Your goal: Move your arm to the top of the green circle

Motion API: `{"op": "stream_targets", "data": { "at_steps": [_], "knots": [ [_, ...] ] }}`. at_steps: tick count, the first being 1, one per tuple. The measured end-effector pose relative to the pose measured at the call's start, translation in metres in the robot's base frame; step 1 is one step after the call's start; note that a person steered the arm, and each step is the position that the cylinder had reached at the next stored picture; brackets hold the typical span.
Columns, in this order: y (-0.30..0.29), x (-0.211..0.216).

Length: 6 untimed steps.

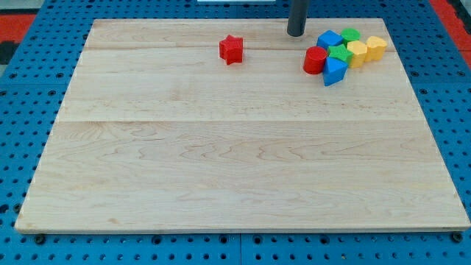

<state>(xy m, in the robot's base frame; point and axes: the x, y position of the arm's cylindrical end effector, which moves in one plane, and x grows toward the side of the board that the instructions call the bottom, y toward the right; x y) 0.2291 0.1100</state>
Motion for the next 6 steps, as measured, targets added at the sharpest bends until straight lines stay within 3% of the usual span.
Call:
{"op": "stream_targets", "data": {
  "at_steps": [1, 3, 6],
  "knots": [
    [0.003, -0.004],
    [0.068, -0.037],
    [0.083, -0.037]
  ]
}}
